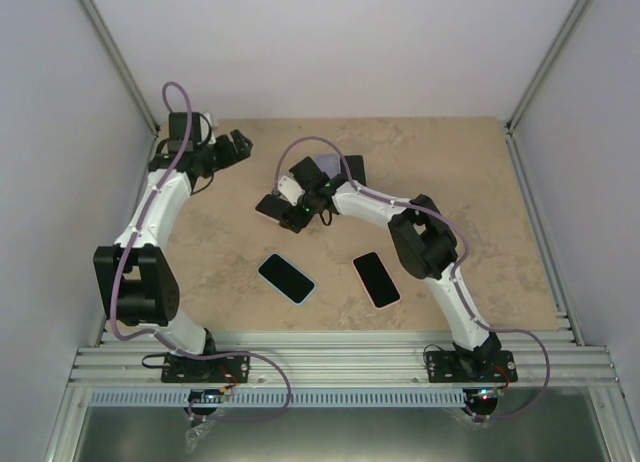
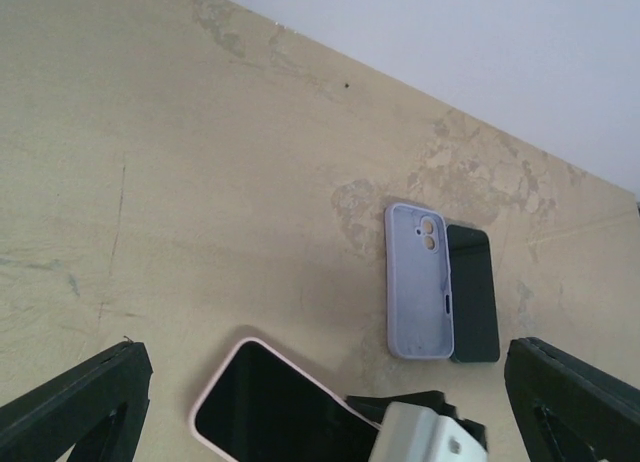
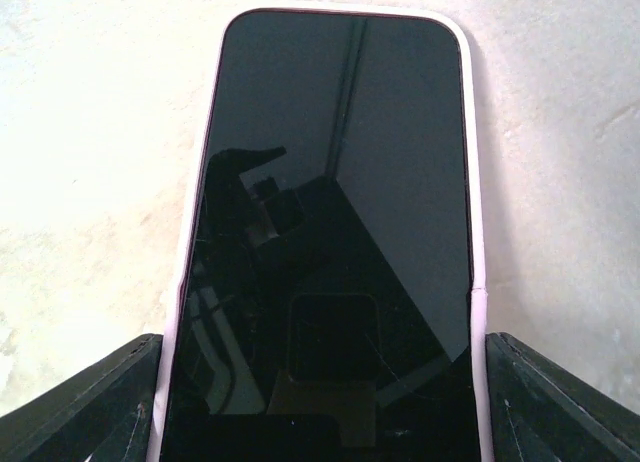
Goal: Take the phone out of the phone case
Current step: Pick up the phone at the center of the board.
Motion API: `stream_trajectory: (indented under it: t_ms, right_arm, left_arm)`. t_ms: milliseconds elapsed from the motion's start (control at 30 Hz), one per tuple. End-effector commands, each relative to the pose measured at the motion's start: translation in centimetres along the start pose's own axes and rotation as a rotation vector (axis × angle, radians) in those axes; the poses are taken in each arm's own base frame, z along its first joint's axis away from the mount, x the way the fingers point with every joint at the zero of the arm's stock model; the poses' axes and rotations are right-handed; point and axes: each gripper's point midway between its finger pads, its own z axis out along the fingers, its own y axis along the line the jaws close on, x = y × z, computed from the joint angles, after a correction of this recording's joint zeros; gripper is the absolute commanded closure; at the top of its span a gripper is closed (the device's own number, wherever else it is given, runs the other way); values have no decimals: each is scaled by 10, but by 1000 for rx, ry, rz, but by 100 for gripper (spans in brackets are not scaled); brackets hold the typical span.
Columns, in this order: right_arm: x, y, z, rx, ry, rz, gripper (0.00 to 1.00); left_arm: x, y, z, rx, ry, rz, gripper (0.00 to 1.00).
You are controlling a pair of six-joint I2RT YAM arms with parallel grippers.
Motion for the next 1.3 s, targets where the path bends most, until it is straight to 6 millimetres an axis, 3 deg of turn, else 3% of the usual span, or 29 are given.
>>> stream_trajectory:
  t_ms: [0, 167, 367, 633, 900, 1267]
  right_arm:
    - [-20, 6, -34, -6, -49, -24, 47]
    - [-29, 8, -47, -42, -96, 5, 47]
    - [-31, 5, -48, -102, -108, 85, 47]
    - [-49, 10, -64, -184, -172, 127, 47]
    - [-66, 21, -88, -236, -227, 134, 47]
    - [-82, 32, -106, -271, -276, 141, 46]
  left_arm:
    - [16, 13, 8, -20, 61, 15, 1]
    - [39, 36, 14, 5, 132, -81, 1]
    - [68, 56, 11, 22, 103, -244, 1]
    - [105, 52, 13, 149, 112, -399, 3]
    - [106, 38, 15, 255, 123, -487, 7]
    - [111, 36, 9, 282, 106, -508, 11]
